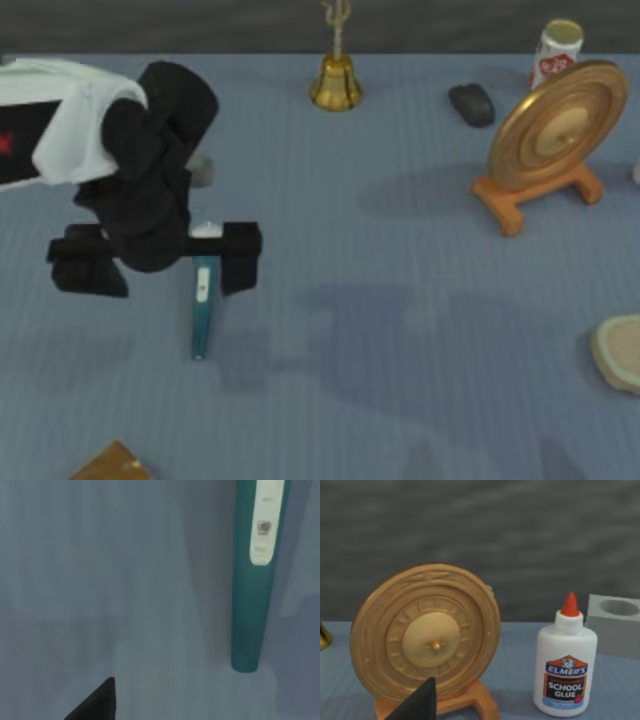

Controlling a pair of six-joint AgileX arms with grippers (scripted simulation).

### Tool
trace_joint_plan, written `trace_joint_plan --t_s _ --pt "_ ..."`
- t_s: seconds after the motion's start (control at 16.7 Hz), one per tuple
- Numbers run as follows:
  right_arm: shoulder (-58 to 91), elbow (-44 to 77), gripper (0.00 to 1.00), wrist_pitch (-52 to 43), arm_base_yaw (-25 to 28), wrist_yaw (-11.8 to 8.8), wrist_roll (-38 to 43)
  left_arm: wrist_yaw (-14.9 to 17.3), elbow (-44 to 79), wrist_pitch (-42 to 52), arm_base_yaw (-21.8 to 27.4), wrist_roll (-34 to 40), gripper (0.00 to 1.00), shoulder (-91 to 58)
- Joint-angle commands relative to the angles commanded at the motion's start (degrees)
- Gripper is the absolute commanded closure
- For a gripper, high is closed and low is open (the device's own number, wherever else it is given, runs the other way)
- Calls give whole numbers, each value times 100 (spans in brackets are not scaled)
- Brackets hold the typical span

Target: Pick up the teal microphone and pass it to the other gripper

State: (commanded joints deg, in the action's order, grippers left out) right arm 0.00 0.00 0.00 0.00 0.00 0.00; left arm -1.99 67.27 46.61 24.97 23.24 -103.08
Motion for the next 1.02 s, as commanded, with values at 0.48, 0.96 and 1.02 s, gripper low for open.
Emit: trace_joint_plan --t_s 0.48,0.96,1.02 --pt "0 0 0 0 0 0 0 -11 132 122 36 53 0 -254" --pt "0 0 0 0 0 0 0 -2 -399 -1562 5 -13 0 -1366" --pt "0 0 0 0 0 0 0 0 -460 -1736 1 -21 0 -1494"
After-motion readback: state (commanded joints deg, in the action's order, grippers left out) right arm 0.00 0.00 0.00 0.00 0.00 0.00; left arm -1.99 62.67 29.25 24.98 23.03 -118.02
